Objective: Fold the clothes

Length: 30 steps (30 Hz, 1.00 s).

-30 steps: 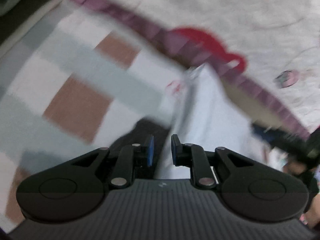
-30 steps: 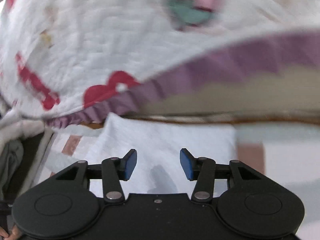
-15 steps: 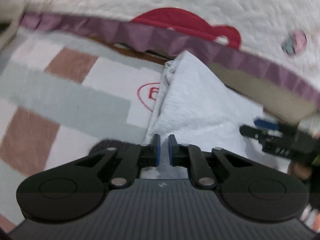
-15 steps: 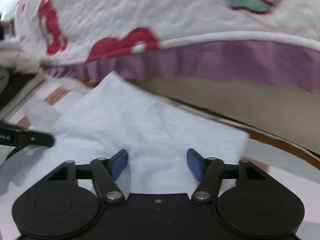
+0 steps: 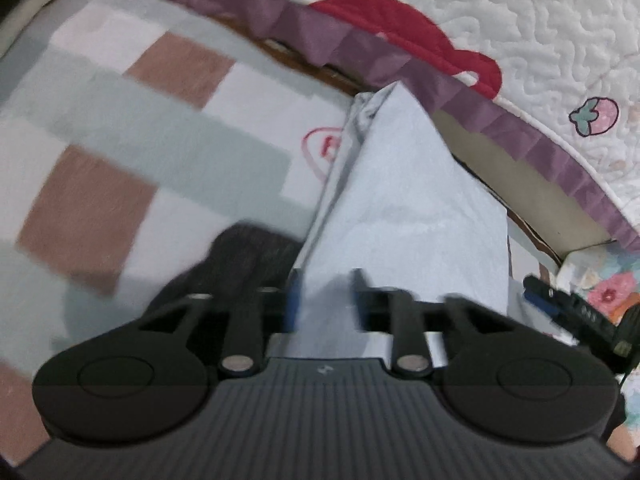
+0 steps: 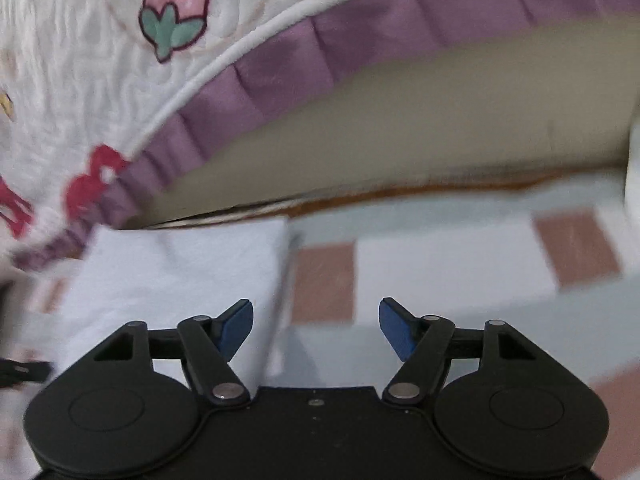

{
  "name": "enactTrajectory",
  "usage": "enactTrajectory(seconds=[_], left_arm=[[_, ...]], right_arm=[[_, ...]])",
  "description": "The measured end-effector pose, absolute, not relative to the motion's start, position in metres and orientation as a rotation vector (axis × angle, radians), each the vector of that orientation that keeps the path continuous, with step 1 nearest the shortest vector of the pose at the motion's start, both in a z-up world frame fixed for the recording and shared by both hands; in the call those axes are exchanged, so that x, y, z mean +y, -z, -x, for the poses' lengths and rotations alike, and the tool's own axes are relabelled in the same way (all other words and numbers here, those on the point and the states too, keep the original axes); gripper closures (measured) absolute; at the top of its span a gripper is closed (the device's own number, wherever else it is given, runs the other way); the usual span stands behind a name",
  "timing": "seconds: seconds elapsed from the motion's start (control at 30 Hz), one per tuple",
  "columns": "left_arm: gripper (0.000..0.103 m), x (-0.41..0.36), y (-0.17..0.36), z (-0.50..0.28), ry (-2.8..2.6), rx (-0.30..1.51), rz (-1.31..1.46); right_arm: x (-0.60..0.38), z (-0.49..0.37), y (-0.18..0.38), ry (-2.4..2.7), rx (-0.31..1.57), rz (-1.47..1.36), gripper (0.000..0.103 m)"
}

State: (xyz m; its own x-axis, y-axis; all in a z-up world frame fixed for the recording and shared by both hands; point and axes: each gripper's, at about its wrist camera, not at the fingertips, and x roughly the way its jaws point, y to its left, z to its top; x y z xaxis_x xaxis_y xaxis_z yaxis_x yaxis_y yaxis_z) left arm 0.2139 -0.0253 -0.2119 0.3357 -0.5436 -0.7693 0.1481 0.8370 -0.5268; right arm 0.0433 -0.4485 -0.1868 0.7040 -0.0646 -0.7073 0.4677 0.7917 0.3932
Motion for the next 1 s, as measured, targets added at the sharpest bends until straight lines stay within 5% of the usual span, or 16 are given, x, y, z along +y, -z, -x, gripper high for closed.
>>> enactTrajectory(seconds=[0.2,0.4,0.53,0.83,0.87,0.93,1.0], left_arm=[[0.052,0.008,0.198,-0.19,0.497,1.127,0.426],[0.055,-0.001,0.197,-0.16,0.384,1.095,0.031],[0.055,0.011,0.191,-0.152,0.329,1.065,0.021],[0.052,-0.034,0.155,-0.109,0.633,0.82,-0.049],[0.052,-0.044,0.154,-0.103,0.689,0.801,-0.078],[0.051,-0.063,0.154,-0.09,0.794,0.77,-0.14],[0.048,-0.08,0.157,-0.074,0.881,0.756,-0.224]], right_arm=[[-0.419,-0.002,0.199,0.199,0.777,-0.848,0.028],[-0.384,0.03,0.21,0.121,0.814,-1.021,0.028],[-0.363,0.049,0.217,0.064,0.834,-1.136,0.028],[-0.335,0.054,0.227,-0.033,0.866,-1.284,0.029],[-0.335,0.05,0.227,-0.035,0.869,-1.3,0.04],[-0.336,0.045,0.224,-0.047,0.861,-1.309,0.077],[-0.338,0.04,0.215,-0.061,0.841,-1.293,0.086]])
